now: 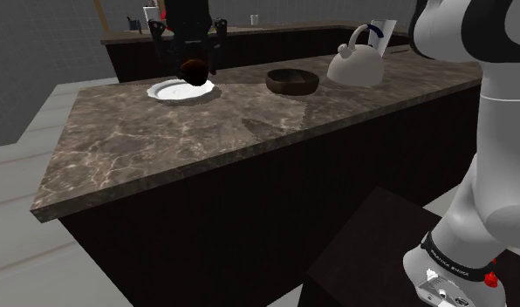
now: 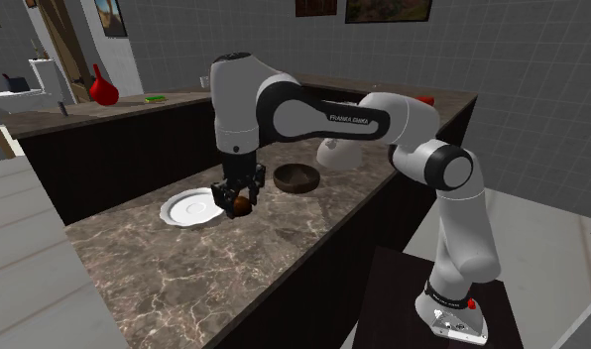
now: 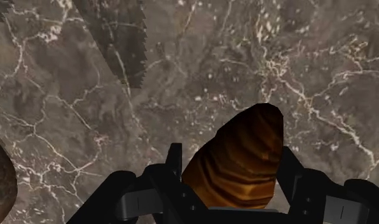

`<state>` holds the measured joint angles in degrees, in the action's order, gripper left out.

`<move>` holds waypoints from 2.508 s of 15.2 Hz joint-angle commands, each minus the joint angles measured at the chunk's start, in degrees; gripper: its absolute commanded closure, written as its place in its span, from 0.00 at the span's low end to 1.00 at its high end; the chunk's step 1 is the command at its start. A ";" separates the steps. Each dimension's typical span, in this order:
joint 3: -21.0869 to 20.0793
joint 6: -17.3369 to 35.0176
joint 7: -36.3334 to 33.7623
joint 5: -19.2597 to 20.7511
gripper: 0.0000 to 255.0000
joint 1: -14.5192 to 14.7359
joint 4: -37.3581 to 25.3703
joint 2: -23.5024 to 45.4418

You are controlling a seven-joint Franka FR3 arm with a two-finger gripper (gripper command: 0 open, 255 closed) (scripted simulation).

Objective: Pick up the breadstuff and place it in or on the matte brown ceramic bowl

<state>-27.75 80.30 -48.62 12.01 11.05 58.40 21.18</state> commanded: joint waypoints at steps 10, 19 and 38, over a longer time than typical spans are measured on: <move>1.46 0.46 7.97 -4.46 1.00 -8.56 7.52 -8.12; 7.09 3.91 21.61 -10.02 1.00 -18.42 19.59 -18.09; 15.18 11.58 37.72 -12.73 1.00 -26.75 32.91 -24.13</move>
<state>-12.57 90.97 -10.91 -0.66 -15.71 90.21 -2.71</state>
